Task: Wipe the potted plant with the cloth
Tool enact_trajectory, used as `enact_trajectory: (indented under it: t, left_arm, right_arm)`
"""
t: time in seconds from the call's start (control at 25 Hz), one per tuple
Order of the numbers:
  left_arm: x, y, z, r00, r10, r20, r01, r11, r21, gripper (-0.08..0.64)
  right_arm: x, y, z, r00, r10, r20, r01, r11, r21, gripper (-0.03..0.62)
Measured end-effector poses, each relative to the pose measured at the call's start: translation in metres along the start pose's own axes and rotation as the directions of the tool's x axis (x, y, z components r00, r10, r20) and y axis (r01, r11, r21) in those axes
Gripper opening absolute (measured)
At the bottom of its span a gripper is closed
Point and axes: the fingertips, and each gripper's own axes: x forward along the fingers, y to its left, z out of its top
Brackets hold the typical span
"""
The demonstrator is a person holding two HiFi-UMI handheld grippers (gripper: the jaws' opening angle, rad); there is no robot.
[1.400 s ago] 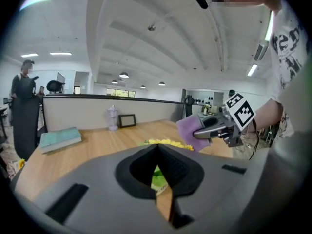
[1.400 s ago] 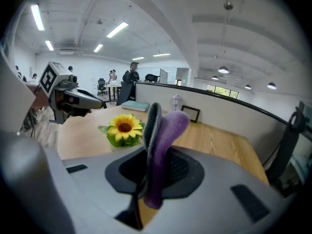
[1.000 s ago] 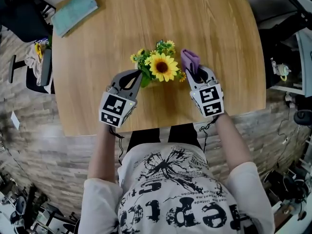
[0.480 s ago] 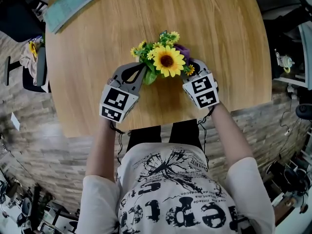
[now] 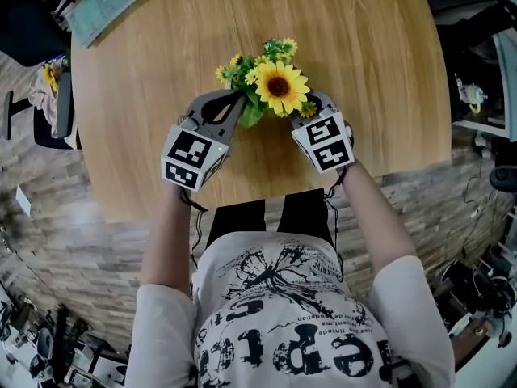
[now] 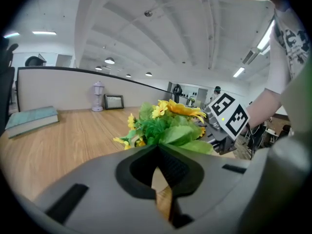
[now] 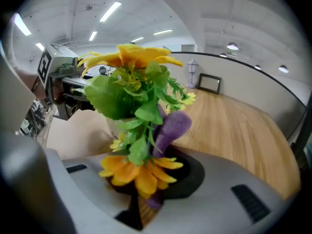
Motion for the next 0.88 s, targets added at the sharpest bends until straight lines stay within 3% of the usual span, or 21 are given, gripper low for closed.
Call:
enact_trajectory:
  t: [0.88]
  left_arm:
    - [-0.003, 0.001, -0.001, 0.993, -0.088, 0.080, 0.091, 0.995, -0.033, 0.002]
  right_arm:
    - [-0.025, 0.061, -0.026, 0.997, 0.033, -0.064, -0.027, 0.995, 0.098, 0.074]
